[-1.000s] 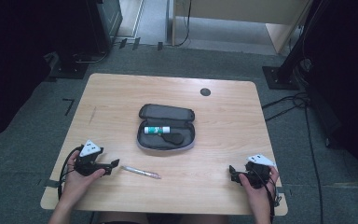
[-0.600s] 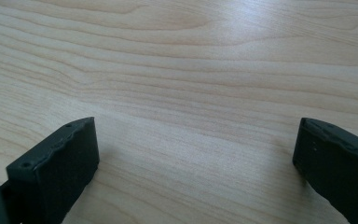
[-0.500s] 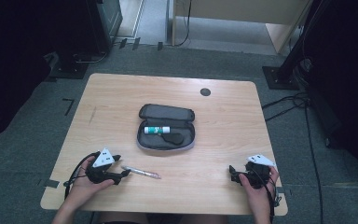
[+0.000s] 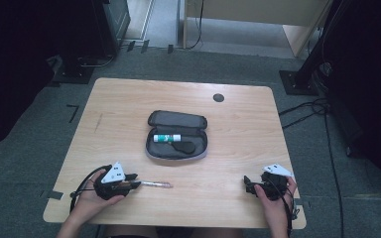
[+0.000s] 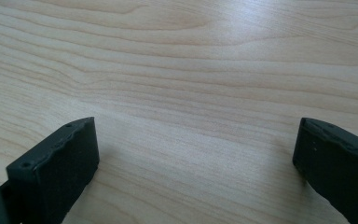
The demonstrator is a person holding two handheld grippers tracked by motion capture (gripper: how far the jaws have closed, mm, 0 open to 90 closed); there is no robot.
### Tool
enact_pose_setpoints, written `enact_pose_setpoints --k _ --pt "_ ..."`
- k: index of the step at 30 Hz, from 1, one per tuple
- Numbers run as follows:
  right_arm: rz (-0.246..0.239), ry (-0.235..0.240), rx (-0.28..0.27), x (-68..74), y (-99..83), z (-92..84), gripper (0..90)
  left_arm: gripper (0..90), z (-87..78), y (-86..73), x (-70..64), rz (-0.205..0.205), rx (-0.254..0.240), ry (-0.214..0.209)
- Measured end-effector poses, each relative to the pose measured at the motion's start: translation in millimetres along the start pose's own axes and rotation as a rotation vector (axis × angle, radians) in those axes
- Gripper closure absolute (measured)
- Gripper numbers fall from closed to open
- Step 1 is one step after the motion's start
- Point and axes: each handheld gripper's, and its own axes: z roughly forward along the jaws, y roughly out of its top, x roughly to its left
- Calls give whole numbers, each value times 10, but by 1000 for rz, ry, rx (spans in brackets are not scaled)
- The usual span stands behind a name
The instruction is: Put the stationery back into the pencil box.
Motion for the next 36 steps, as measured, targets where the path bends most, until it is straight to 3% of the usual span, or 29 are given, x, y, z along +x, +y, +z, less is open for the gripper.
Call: enact_pose_setpoints --k 6,8,11,12,13,17,20,22,26,29,31,33,36 --pt "0 0 1 0 0 -1 0 814 3 16 -51 50 9 -55" --pt "-1 0 1 0 0 -1 0 813 4 17 -51 49 9 -66" --pt "-1 0 1 0 0 -1 0 788 8 28 -46 22 14 -79" --pt "0 0 0 0 0 0 0 681 14 33 -44 17 14 -85" --pt "-1 0 1 0 0 -1 0 655 20 39 -49 12 13 -87" --pt "-1 0 1 0 0 -1 0 654 52 69 -73 6 15 -66" --pt "-1 0 1 0 0 -1 0 651 71 82 -110 19 14 -15" --pt "-1 0 0 1 0 -1 0 658 73 86 -118 16 16 -6" --pt "-3 -1 0 1 0 -2 0 795 67 75 -97 -9 8 -9" --pt "-2 0 -1 0 0 -1 0 819 66 71 -111 13 3 -2" --pt "-1 0 1 0 0 -1 0 820 61 58 -145 63 -3 -1" --pt "-1 0 1 0 0 -1 0 822 59 56 -168 83 -8 -8" --pt "-1 1 1 -1 1 -1 0 822 24 76 -181 90 -40 -39"
